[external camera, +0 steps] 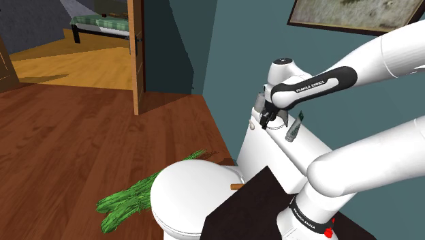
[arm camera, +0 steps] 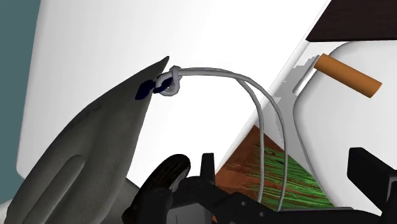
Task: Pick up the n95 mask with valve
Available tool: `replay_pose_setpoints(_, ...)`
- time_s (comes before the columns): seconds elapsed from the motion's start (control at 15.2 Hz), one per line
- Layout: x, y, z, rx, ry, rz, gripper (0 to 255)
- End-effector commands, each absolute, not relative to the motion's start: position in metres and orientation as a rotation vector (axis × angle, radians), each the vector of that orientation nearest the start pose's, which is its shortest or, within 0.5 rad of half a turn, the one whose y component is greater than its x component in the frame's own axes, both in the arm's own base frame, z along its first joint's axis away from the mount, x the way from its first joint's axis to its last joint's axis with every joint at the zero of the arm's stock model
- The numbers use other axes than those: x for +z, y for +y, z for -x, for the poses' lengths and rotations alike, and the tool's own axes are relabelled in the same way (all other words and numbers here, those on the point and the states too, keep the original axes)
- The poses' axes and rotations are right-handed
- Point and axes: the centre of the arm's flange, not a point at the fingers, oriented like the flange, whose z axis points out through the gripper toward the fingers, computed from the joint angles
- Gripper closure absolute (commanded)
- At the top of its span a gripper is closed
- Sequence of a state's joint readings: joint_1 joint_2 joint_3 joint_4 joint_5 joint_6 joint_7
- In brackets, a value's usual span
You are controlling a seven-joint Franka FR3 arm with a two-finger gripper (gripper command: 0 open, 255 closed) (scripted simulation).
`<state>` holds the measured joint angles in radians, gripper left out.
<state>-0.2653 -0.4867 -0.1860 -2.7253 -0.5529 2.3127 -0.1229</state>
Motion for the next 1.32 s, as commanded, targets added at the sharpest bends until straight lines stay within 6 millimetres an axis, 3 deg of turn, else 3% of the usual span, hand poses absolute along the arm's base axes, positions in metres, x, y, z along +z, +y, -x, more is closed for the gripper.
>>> replay_pose_setpoints(0.0,0.374,-0.169,-0.336,0.023,-0.091,3.482,255)
replay_pose_setpoints(0.59,0.374,-0.169,-0.335,0.023,-0.091,3.482,255)
replay_pose_setpoints(1.25,0.427,-0.169,-0.335,0.023,-0.091,3.482,255)
